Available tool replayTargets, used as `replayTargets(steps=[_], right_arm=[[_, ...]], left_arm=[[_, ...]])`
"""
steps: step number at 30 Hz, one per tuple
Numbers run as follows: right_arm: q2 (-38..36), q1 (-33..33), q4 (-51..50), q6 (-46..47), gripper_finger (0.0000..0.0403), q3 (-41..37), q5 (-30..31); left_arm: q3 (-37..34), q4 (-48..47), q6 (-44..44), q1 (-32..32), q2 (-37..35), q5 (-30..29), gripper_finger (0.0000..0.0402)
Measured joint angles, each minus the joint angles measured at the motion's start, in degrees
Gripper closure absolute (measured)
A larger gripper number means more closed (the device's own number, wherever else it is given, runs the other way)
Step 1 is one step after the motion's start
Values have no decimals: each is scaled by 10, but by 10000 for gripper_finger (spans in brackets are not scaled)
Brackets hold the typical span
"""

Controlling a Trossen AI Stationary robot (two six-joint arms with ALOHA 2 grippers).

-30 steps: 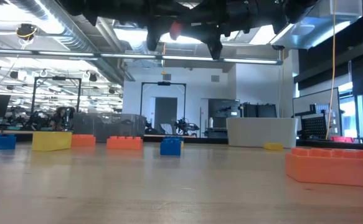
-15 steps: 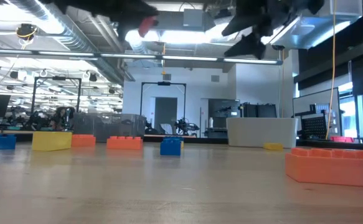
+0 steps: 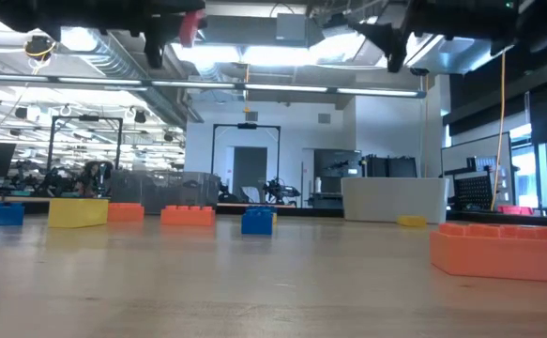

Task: Sort & place blocks by color
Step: Put the top right red block into the black bin

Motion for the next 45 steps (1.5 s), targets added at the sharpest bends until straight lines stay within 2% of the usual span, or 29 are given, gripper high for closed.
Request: replayTargets(steps=[12,16,20,23,26,32,37,41,45], right_arm=[[1,0,22,-18,105,-2,-1],[1,0,22,-28,105,-2,-1],[1,0,21,-31,105,-2,-1],[1,0,20,-31,105,-2,-1],[1,0,18,-32,105,-1,0],[1,0,16,-32,105,-1,0],[1,0,0,-32,105,-1,16],[1,0,-18,-29,105,-1,27],[1,0,-19,-29,105,-1,27]], left_arm=[[0,1,-2,0,0,3,305],[1,-3,-13,0,1,-17,305],[47,-66,7,23,9,-52,305],[116,-187,57,67,35,-75,305],[201,-310,121,139,76,-94,305],[325,-529,206,306,216,-74,305],[340,-567,213,386,346,-20,305],[340,-566,180,406,436,-2,305],[340,-565,148,407,496,0,305]])
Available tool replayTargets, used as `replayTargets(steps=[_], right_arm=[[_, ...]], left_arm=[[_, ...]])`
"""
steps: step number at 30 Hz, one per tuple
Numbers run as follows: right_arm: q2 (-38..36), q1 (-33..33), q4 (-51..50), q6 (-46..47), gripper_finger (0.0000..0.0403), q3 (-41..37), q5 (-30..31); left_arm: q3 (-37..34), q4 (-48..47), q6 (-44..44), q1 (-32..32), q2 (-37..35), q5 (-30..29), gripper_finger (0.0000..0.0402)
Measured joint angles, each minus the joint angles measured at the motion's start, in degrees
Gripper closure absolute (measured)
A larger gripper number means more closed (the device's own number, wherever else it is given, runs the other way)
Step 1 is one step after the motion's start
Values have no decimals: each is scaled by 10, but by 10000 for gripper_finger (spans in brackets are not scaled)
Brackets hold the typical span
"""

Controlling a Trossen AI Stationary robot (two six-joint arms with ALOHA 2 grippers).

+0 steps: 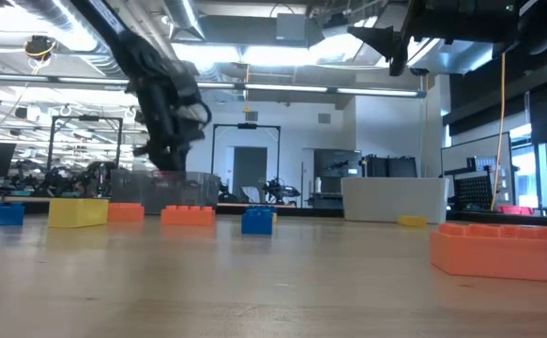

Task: Sort & place blocks by color
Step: Put the top right red block into the black bin

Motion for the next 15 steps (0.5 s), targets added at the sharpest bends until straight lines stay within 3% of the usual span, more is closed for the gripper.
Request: replayTargets(steps=[12,15], right_arm=[[0,0,0,2,105,0,7],[0,0,0,2,105,0,8]], left_arm=[[0,2,-55,-8,55,-47,305],[0,5,-56,-15,55,-70,270]])
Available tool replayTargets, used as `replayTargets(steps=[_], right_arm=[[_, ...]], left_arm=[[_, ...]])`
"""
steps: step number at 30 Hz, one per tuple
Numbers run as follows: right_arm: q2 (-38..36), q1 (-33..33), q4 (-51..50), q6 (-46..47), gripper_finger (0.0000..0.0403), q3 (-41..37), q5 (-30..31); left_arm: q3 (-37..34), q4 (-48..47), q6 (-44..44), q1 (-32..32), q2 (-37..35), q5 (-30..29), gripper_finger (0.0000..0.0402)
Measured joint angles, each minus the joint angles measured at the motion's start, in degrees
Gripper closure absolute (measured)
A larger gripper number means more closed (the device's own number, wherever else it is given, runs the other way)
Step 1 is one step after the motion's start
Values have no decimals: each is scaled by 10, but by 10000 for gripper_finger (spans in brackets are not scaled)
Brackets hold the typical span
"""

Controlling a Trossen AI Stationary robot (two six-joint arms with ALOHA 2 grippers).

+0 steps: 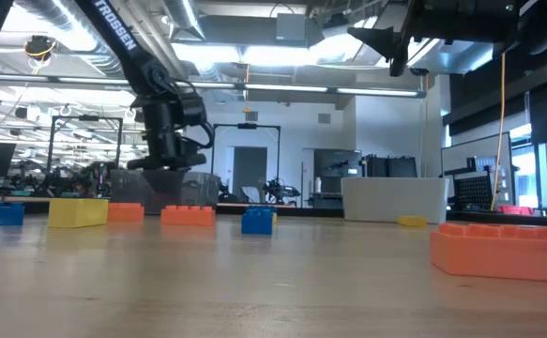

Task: Sort & place blocks by color
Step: Put the top right red block into the black bin, then put the right red block into the black bin

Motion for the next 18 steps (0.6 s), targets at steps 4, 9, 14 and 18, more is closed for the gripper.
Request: replayTargets(steps=[4,9,14,18], right_arm=[[0,0,0,0,105,0,0],[0,0,0,0,105,0,1],[0,0,4,2,105,0,2],[0,0,20,14,105,0,2]], left_arm=[[0,-2,1,-4,0,-12,187],[4,-7,2,5,-28,16,126],[36,-15,-2,25,-105,74,114],[40,23,-31,22,-211,150,114]])
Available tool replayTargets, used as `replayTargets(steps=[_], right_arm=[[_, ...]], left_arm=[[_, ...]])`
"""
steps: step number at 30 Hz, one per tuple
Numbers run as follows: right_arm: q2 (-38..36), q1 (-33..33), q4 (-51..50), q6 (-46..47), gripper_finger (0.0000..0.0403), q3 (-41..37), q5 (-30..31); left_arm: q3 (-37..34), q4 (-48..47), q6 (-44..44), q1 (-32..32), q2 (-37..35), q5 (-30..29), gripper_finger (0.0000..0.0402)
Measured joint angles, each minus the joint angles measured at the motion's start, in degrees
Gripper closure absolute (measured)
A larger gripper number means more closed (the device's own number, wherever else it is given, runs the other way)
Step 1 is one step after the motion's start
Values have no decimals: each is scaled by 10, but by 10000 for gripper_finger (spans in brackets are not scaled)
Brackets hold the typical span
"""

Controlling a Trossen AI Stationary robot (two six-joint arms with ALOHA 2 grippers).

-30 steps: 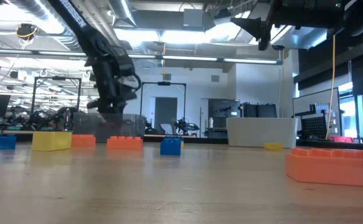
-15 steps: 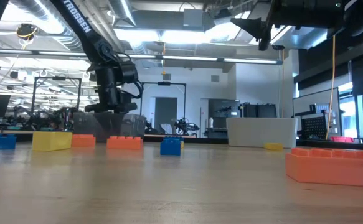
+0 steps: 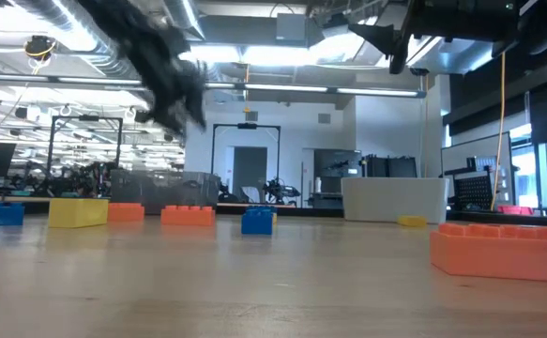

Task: Sort & place blocks by color
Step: Put the right red block into the black bin

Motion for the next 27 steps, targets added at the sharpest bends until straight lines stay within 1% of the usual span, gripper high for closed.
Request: replayTargets(steps=[3,7,9,11,14,16,18,21,23,27], right_arm=[[0,0,4,-1,105,0,0],[0,-1,4,-2,105,0,0],[0,-1,4,-2,105,0,0],[0,-1,4,-2,105,0,-1],[0,-1,4,-3,105,0,-1],[0,-1,4,-3,105,0,-1],[0,-1,4,-3,105,0,-2],[0,-1,4,-4,105,0,-2],[0,-1,5,-5,105,0,-2],[0,-1,5,-3,105,0,-2]], left_arm=[[0,24,-1,-30,-88,34,118],[0,32,14,-111,-186,38,119],[-10,58,16,-166,-224,19,119],[-44,106,10,-226,-260,-10,119],[-125,231,-15,-312,-302,-65,119],[-186,319,-26,-360,-323,-98,119],[-240,398,-27,-398,-331,-119,119],[-295,470,-29,-431,-330,-131,119],[-306,496,-29,-440,-332,-139,119],[-308,499,-29,-442,-331,-144,119]])
